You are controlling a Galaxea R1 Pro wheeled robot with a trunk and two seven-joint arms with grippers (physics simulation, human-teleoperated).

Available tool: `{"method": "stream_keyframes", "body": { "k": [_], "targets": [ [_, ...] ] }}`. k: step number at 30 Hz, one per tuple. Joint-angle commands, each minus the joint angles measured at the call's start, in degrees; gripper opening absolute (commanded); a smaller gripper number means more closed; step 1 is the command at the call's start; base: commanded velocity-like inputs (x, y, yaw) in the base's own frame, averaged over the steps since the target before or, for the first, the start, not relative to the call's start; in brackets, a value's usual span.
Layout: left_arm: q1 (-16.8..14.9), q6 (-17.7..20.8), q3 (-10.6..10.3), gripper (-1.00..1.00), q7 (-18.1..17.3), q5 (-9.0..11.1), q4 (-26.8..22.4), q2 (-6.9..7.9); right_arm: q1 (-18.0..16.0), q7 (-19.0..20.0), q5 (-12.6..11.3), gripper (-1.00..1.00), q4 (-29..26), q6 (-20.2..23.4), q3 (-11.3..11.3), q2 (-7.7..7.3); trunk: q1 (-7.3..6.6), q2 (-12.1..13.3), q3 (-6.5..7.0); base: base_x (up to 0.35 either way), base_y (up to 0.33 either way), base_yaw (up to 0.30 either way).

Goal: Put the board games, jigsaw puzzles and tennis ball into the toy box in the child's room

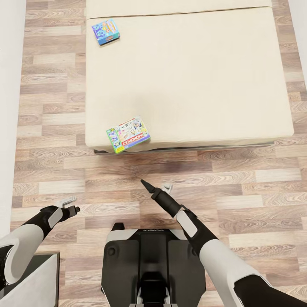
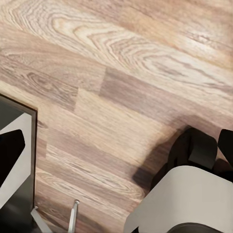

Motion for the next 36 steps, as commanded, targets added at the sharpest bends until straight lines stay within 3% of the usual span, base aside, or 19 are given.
{"method": "stream_keyframes", "body": {
  "k": [1, 8, 14, 16, 18, 21, 26, 32, 36],
  "targets": [
    [0.02, 0.35, 0.03, 1.0, 0.25, 0.6, -0.13, 0.0, -0.03, 0.16, -0.45, 1.0, -0.11, 0.25, 0.32, 0.0, 0.02, -0.06, -0.03, 0.0, 0.0, 0.0],
    [0.02, 0.33, 0.03, 1.0, 0.22, 0.62, -0.12, 0.0, -0.03, 0.3, -0.75, 1.0, -0.3, -1.9, 4.08, 0.0, 0.02, -0.06, -0.03, 0.0, 0.0, 0.0],
    [0.02, 0.28, 0.03, 1.0, 0.15, 0.6, -0.12, 0.0, 0.04, 0.77, -1.36, 1.0, -0.23, -5.81, 4.88, 0.0, 0.02, -0.06, -0.03, 0.0, 0.0, 0.0],
    [0.02, 0.32, 0.03, 1.0, 0.12, 0.61, -0.12, 0.0, 0.52, 1.4, -2.24, 1.0, -0.3, -6.54, 4.92, 0.0, 0.02, -0.06, -0.03, 0.0, 0.0, 0.0],
    [0.02, 0.31, 0.03, 1.0, 0.02, 0.6, -0.11, 0.04, 1.22, 1.75, -4.46, 1.0, -0.34, -6.9, 4.97, 0.0, 0.02, -0.06, -0.03, 0.002, 0.0, 0.0],
    [0.02, 0.34, 0.03, 1.0, -0.09, 0.64, -0.11, 0.11, 1.94, 1.96, -9.59, 1.0, -0.34, -7.0, 5.01, 0.0, 0.02, -0.06, -0.03, 0.051, 0.011, 0.0],
    [0.02, 0.34, 0.03, 1.0, -0.27, 0.67, -0.11, 0.16, 2.26, 2.19, -13.79, 1.0, -0.16, -7.3, 5.02, 0.0, 0.02, -0.06, -0.03, 0.081, 0.042, 0.0],
    [0.02, 0.34, 0.03, 1.0, -0.29, 0.68, -0.13, 0.18, 2.34, 2.55, -14.79, 1.0, 0.24, -7.8, 5.07, 0.0, 0.02, -0.06, -0.03, 0.017, 0.009, 0.0],
    [0.02, 0.36, 0.03, 1.0, -0.28, 0.68, -0.13, 0.18, 2.35, 2.56, -14.97, 1.0, 0.36, -10.79, 5.11, 0.0, 0.02, -0.06, -0.03, 0.003, 0.03, 0.0]
  ]
}}
